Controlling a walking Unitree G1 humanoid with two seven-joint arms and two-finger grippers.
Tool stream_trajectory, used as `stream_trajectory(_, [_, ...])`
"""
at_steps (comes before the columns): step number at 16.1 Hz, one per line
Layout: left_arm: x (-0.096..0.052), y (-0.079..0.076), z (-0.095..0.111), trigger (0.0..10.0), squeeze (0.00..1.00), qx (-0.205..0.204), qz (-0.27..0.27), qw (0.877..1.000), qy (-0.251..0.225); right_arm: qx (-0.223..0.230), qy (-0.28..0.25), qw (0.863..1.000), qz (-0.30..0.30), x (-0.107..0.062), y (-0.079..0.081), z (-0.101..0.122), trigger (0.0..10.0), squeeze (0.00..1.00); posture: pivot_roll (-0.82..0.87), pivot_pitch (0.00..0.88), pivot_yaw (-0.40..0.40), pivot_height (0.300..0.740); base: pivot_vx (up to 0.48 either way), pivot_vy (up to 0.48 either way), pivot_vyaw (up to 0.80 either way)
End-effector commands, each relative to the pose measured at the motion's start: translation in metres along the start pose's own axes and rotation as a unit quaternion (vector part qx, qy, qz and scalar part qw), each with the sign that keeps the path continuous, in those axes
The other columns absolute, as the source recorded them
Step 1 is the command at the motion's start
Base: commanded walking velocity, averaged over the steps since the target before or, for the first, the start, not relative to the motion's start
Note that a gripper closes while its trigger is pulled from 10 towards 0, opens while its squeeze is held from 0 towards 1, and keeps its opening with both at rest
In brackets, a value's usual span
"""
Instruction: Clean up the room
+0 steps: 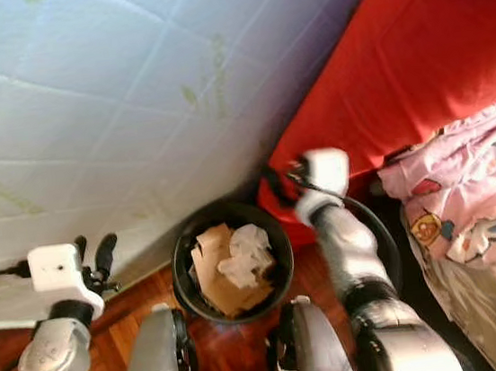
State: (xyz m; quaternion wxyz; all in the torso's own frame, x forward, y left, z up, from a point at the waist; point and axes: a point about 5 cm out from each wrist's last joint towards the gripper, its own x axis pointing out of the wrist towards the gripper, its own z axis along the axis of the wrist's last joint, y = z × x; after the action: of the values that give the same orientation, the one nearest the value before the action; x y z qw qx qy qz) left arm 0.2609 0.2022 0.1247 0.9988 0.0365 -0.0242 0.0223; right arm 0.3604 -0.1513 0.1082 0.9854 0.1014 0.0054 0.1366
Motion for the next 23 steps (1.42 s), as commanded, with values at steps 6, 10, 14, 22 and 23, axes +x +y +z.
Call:
stream_trajectory(6, [-0.008, 0.029, -0.061, 10.0, 0.00, 0.013, 0.009, 0.995, 0.095, 0.052, 0.194, 0.939, -0.278, -0.146, -0.089, -0.113, 10.0, 0.00, 0.18, 0.144, -0.067, 0.637, 0.000, 0.000, 0.00])
stream_trajectory(10, [-0.030, 0.046, -0.123, 10.0, 0.00, -0.012, 0.045, 0.975, 0.217, 0.073, 0.323, 0.888, -0.319, -0.197, -0.080, -0.158, 10.0, 0.00, 0.16, 0.091, -0.054, 0.637, 0.000, 0.000, 0.00])
stream_trajectory(14, [-0.062, 0.046, -0.166, 10.0, 0.00, -0.021, 0.049, 0.941, 0.336, 0.073, 0.380, 0.867, -0.313, -0.209, -0.068, -0.174, 10.0, 0.00, 0.16, 0.043, -0.044, 0.637, 0.000, 0.000, 0.00])
stream_trajectory(22, [-0.079, 0.040, -0.186, 10.0, 0.00, -0.031, 0.051, 0.915, 0.400, 0.108, 0.393, 0.847, -0.342, -0.225, -0.058, -0.186, 10.0, 0.00, 0.10, 0.000, 0.007, 0.716, 0.000, 0.000, 0.00])
stream_trajectory(23, [-0.079, 0.040, -0.186, 10.0, 0.00, -0.031, 0.051, 0.914, 0.401, 0.108, 0.394, 0.846, -0.342, -0.226, -0.058, -0.186, 10.0, 0.00, 0.10, 0.000, 0.006, 0.721, 0.000, 0.000, 0.00])
